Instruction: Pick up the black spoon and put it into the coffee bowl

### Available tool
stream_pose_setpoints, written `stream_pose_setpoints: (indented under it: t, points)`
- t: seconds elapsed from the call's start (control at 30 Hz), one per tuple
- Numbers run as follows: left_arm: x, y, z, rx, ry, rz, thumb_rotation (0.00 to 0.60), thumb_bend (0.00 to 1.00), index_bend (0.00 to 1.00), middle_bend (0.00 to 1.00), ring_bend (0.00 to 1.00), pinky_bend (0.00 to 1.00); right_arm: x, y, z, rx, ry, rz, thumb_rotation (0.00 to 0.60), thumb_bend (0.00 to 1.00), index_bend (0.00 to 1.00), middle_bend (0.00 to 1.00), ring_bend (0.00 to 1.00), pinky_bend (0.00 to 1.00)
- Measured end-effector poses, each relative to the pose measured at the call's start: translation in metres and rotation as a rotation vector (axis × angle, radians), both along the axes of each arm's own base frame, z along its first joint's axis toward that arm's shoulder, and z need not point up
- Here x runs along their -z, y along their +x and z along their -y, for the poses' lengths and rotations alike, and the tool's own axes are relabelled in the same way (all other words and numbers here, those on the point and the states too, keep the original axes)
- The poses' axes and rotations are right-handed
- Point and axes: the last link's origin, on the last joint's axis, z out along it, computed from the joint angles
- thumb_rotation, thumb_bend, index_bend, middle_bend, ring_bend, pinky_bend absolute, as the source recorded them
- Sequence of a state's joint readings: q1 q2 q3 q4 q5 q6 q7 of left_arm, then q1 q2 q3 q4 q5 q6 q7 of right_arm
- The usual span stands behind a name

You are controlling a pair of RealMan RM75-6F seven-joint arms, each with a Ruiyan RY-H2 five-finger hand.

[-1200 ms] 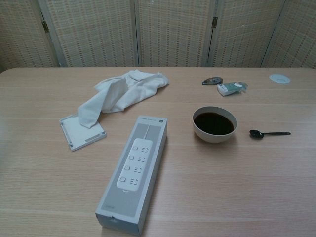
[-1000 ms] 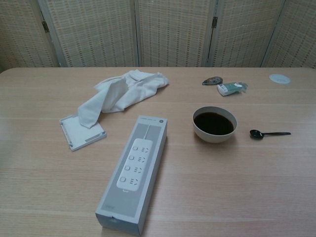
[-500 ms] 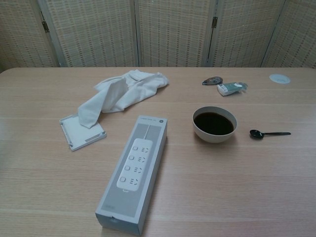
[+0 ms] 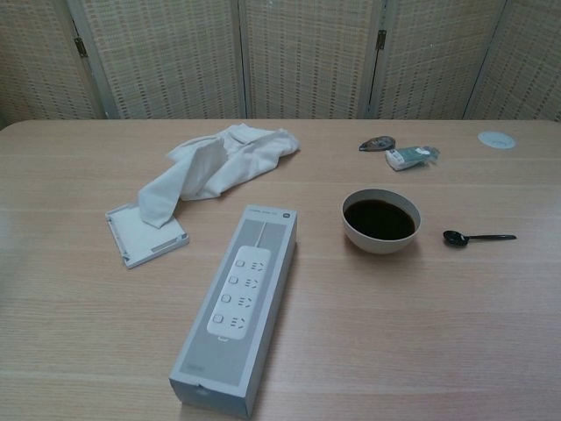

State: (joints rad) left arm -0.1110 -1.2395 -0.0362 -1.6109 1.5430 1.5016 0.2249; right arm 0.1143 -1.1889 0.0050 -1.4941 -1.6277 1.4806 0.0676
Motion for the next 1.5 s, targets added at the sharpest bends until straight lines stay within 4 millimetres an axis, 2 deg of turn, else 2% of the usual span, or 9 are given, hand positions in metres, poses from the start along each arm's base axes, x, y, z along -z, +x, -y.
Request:
stream_pose_setpoints:
  t: [0.23,0.37,0.43,0.5,0.6,0.73,0.97,1.17,1.5]
  points:
    - [0.002,-0.003,0.000,-0.012,-0.004,-0.001,0.600,0.14,0.28,0.11,0.08,0.07,0.006,0.000,0.010,0.008,0.030,-0.019,0.600,0.07,0.14,0.33,0.28,0.25]
    - [0.004,-0.005,0.000,-0.018,-0.007,0.000,0.600,0.14,0.28,0.11,0.08,0.07,0.012,0.000,0.021,0.013,0.062,-0.037,0.600,0.15,0.14,0.49,0.55,0.52]
    - [0.004,-0.005,0.000,-0.020,-0.006,0.000,0.600,0.14,0.28,0.11,0.08,0.07,0.016,0.000,0.027,0.018,0.087,-0.053,0.600,0.21,0.17,0.61,0.71,0.69]
    - [0.004,-0.006,0.001,-0.024,-0.007,0.000,0.600,0.14,0.28,0.11,0.08,0.07,0.020,-0.001,0.033,0.027,0.114,-0.067,0.600,0.36,0.21,0.78,0.87,0.81]
    - [0.005,-0.006,0.002,-0.030,-0.012,-0.004,0.600,0.14,0.29,0.11,0.08,0.07,0.029,-0.002,0.044,0.046,0.169,-0.095,0.600,0.50,0.22,0.88,0.98,0.90]
    - [0.004,-0.006,0.003,-0.035,-0.009,-0.006,0.600,0.14,0.29,0.11,0.08,0.07,0.046,-0.001,0.060,0.063,0.246,-0.138,0.600,0.65,0.22,0.96,1.00,0.96]
    - [0.002,-0.006,0.004,-0.039,-0.009,-0.014,0.600,0.14,0.29,0.11,0.08,0.07,0.072,-0.002,0.082,0.094,0.345,-0.187,0.600,0.77,0.22,0.99,1.00,1.00]
    - [0.003,-0.003,0.003,-0.036,-0.012,-0.017,0.600,0.14,0.29,0.11,0.08,0.07,0.092,0.001,0.102,0.097,0.393,-0.201,0.600,0.82,0.22,1.00,1.00,1.00]
    - [0.004,-0.002,0.002,-0.037,-0.013,-0.022,0.600,0.14,0.29,0.11,0.08,0.07,0.119,0.004,0.123,0.103,0.433,-0.227,0.600,0.82,0.22,1.00,1.00,1.00]
